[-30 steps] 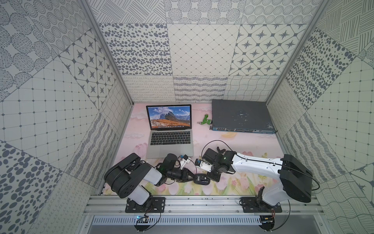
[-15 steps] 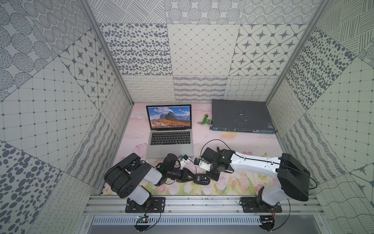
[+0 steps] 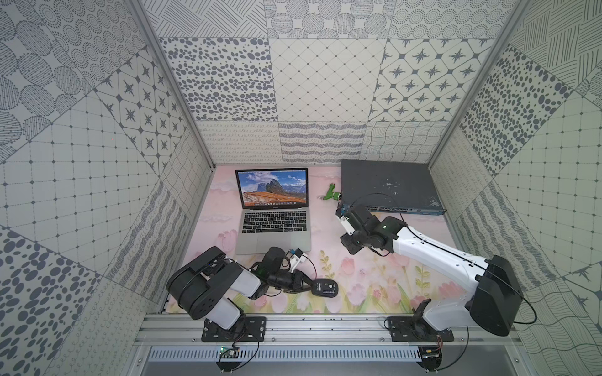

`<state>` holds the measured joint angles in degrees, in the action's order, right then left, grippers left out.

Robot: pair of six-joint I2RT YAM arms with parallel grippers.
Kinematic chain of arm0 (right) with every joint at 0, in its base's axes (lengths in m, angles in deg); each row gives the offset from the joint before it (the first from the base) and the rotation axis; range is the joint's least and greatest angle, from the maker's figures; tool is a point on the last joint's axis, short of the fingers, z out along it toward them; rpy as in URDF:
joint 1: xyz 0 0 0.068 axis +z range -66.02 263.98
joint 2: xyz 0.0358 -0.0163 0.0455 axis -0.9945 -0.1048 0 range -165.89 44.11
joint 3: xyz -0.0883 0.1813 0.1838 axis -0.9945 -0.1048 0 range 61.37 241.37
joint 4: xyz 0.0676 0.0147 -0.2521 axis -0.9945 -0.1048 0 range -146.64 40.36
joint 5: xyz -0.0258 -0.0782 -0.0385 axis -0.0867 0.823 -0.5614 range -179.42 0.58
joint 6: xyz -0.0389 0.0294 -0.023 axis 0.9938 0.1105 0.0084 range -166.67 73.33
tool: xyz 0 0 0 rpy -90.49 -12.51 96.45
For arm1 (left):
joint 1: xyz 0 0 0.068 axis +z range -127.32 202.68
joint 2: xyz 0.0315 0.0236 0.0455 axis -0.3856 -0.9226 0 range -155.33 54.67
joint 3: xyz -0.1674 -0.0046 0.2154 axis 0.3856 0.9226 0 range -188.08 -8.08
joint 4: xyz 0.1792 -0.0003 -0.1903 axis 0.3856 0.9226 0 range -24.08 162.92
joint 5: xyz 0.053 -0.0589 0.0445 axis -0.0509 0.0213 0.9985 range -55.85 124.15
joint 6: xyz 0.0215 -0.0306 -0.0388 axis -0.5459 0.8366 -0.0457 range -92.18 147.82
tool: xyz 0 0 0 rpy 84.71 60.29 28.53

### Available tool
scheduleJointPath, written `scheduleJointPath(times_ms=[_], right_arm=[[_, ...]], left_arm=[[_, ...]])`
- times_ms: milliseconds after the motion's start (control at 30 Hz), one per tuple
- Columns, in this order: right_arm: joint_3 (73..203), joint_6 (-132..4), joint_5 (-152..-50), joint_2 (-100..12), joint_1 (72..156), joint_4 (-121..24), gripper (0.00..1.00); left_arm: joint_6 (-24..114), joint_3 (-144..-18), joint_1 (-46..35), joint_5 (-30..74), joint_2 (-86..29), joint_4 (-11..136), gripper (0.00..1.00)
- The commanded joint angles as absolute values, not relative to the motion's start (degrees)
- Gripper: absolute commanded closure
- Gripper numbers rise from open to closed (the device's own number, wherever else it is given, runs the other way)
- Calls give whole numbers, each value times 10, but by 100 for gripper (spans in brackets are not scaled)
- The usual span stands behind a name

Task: Remove the wireless mouse receiver from the laptop
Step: Pick up the lid from the center of the board.

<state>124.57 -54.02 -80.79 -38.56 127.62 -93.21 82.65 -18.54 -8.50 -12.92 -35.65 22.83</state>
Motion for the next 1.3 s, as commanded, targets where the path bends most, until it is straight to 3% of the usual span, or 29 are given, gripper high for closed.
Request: scheduleJointPath(times_ms=[0, 133, 667, 1267], right_arm=[[1261, -569, -759, -433, 1279, -989, 50], [1266, -515, -739, -470, 1275, -978, 56], [1365, -560, -693, -637, 1263, -986, 76], [1358, -574, -706, -660, 1263, -996, 77]], left_arm=[[812, -182, -87, -88, -356, 281, 78], [814, -181, -87, -90, -355, 278, 78], [815, -177, -87, -89, -352, 275, 78], [815, -177, -87, -89, -363, 269, 77]])
